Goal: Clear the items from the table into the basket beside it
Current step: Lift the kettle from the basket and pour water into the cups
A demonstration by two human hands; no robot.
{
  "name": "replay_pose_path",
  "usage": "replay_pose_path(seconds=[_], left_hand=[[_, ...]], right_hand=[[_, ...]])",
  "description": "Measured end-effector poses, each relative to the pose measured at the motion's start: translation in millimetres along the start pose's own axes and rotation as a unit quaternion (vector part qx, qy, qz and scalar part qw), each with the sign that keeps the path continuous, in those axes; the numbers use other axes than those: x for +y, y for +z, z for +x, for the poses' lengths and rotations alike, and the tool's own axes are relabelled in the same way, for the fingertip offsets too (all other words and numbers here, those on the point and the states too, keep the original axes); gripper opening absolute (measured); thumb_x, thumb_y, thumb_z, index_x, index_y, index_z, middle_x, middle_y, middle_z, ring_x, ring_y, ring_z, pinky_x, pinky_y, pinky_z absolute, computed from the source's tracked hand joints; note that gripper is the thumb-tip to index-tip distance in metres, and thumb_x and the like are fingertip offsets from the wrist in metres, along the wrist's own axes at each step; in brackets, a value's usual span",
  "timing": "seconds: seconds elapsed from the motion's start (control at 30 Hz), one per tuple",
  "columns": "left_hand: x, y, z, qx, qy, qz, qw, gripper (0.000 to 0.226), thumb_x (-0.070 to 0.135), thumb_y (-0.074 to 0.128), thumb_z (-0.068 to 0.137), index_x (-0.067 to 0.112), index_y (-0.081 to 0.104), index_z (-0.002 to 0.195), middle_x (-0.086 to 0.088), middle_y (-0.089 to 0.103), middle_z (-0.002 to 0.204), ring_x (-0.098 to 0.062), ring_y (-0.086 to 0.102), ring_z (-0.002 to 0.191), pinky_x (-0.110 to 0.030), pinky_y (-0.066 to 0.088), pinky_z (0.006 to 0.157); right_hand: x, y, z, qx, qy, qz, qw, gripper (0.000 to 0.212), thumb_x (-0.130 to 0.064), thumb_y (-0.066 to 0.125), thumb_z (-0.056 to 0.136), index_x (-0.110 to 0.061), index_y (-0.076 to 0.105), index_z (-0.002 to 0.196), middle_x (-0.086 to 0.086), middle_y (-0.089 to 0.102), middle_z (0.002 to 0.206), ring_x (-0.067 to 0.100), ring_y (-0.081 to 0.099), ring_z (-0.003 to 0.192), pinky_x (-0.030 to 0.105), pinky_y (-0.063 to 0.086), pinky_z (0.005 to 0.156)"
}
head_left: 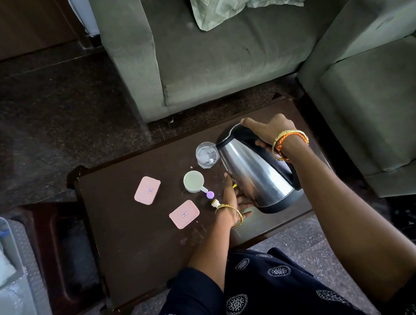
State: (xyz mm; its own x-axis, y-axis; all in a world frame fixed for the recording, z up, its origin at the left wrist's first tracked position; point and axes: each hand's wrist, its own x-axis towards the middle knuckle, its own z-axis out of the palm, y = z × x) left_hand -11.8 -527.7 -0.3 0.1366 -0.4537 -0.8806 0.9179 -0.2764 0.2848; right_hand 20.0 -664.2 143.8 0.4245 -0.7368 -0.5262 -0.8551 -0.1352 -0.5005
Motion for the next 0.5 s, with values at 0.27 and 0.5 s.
replay_pose_path(seconds=[0.27,0.5], left_hand=[[11.2,-17.8,-4.1,0.032,0.016,0.027,0.999,0.054,0.071,0.03,0.085,0.025,0.057,0.092,0.001,0.06,0.087,-0.019,0.058,0.078,-0.03,0.046,0.064],[9.9,-43.1,-6.6,0.22,0.12,0.067,0.966,0.029,0.042,0.053,0.087,0.016,0.055,0.073,-0.015,0.063,0.087,-0.029,0.057,0.082,-0.038,0.046,0.078]], right_hand=[[57.6,12.4,-22.2,0.064,0.059,0.134,0.987,0.069,-0.076,0.058,0.052,-0.007,0.066,0.052,-0.001,0.062,0.038,0.014,0.053,0.029,0.025,0.043,0.042],[100.0,48.1,-47.1,0.078,0.031,0.252,0.964,0.051,-0.059,0.06,0.066,-0.016,0.06,0.038,-0.005,0.052,0.031,0.012,0.05,0.04,0.024,0.041,0.047]])
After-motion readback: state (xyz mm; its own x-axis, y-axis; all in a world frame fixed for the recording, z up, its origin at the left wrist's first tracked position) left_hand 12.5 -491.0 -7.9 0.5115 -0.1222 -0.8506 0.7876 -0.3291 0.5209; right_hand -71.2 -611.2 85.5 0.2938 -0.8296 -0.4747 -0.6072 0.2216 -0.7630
